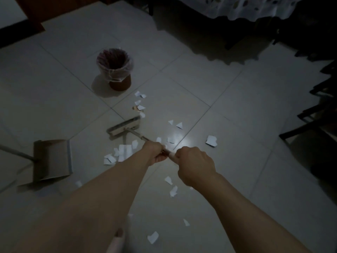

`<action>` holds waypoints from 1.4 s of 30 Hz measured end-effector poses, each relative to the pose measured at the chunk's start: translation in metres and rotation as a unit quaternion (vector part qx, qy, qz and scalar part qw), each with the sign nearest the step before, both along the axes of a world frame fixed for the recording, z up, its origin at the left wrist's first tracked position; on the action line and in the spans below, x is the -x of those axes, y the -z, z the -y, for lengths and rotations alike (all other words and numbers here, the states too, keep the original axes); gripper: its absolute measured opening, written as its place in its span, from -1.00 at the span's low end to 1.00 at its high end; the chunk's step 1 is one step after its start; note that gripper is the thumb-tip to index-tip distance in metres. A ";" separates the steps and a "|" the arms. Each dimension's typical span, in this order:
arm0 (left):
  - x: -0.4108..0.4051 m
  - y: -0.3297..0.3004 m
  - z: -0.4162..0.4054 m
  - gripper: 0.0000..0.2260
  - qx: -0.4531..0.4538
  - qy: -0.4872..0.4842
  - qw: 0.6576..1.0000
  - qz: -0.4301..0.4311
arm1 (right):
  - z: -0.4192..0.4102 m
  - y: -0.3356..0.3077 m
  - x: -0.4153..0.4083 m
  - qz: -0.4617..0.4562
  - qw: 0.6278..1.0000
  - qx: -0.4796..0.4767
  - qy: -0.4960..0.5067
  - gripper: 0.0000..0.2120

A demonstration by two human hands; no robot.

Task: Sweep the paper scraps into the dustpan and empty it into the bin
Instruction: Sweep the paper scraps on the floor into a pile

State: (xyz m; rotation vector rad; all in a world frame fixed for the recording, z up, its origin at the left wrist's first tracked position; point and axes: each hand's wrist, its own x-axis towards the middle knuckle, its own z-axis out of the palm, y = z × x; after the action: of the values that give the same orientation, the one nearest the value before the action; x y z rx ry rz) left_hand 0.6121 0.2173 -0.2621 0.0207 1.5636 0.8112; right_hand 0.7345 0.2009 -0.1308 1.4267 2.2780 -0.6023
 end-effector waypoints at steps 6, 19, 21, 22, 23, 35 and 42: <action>-0.077 -0.021 0.011 -0.76 -0.016 0.017 0.999 0.026 | 0.013 -0.026 -0.070 0.012 1.000 -0.001 0.021 -0.75; -0.115 -0.078 0.016 -0.86 -0.049 -0.032 0.998 0.028 | 0.019 -0.080 -0.109 -0.013 0.999 -0.030 0.042 -0.68; -0.100 -0.082 0.009 -0.88 -0.051 -0.040 0.998 0.013 | 0.015 -0.081 -0.094 -0.019 0.999 -0.035 0.035 -0.65; -0.090 -0.083 0.006 -0.90 -0.051 -0.040 0.998 0.004 | 0.012 -0.080 -0.085 -0.023 0.998 -0.037 0.033 -0.64; -0.078 -0.082 0.001 -0.92 -0.052 -0.040 0.998 -0.003 | 0.009 -0.079 -0.075 -0.028 0.998 -0.042 0.034 -0.64; 0.072 -0.030 -0.089 -0.79 -0.052 -0.014 0.997 -0.064 | -0.059 -0.017 0.073 -0.069 0.994 -0.058 0.059 -0.79; 0.121 0.010 -0.144 -0.74 -0.078 0.003 0.995 -0.059 | -0.110 0.031 0.125 -0.067 0.992 -0.071 0.079 -0.78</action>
State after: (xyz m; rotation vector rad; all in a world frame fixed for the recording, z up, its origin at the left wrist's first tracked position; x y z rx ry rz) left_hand 0.4910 0.3609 -0.2721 0.1908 1.6072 0.9396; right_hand 0.6090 0.3104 -0.1618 1.6943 2.3672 -0.6119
